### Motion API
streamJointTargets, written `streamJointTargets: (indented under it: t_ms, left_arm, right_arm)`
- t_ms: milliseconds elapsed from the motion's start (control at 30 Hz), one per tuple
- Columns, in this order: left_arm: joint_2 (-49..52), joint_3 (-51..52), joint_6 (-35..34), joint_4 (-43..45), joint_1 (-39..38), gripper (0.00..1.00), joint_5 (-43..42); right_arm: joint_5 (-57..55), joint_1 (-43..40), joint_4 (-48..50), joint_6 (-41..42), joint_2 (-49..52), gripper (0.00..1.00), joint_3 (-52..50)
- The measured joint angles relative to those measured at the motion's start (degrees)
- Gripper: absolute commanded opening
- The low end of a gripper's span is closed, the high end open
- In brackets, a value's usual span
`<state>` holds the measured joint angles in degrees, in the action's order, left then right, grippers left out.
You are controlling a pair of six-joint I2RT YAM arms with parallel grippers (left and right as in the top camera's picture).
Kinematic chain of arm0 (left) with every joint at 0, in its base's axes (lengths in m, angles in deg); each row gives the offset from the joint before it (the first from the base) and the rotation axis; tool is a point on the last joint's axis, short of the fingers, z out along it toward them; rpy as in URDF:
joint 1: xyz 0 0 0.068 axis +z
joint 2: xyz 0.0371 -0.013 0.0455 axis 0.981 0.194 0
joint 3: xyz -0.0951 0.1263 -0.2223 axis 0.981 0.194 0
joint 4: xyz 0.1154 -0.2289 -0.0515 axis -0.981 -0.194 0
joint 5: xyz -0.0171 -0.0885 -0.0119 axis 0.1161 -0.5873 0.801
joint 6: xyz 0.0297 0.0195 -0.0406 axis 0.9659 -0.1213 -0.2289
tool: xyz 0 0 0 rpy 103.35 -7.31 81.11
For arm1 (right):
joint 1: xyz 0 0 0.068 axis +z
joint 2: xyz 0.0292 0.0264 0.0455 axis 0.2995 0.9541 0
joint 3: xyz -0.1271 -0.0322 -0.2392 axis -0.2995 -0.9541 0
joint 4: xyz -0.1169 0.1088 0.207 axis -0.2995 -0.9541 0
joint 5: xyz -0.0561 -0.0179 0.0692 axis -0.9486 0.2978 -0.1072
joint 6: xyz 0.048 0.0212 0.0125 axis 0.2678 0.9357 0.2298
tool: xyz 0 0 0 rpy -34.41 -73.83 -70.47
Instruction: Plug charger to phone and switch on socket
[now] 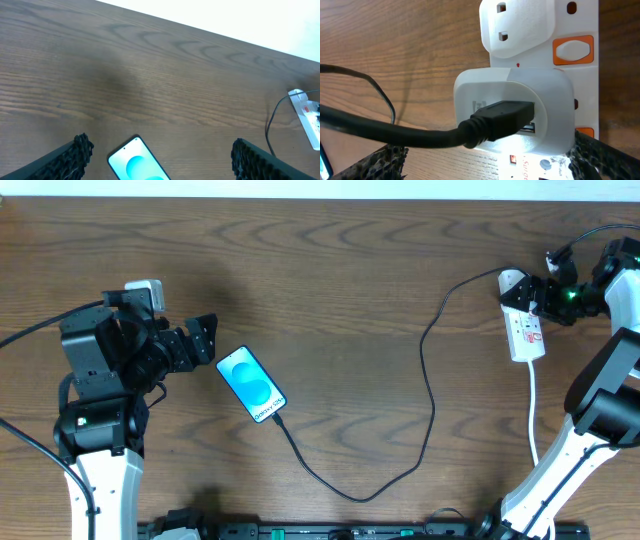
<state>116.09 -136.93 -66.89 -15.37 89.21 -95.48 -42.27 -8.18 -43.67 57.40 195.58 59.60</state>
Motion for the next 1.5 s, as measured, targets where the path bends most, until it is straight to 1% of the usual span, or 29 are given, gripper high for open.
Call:
streamJointTargets:
  t_ms: [1500]
  left_arm:
    - [0.0,0.0,0.0,0.0,0.0,0.91,0.0]
  right_arm:
    - [-1.11,0.66,0.04,0.02,-0.2,0.99,-0.59]
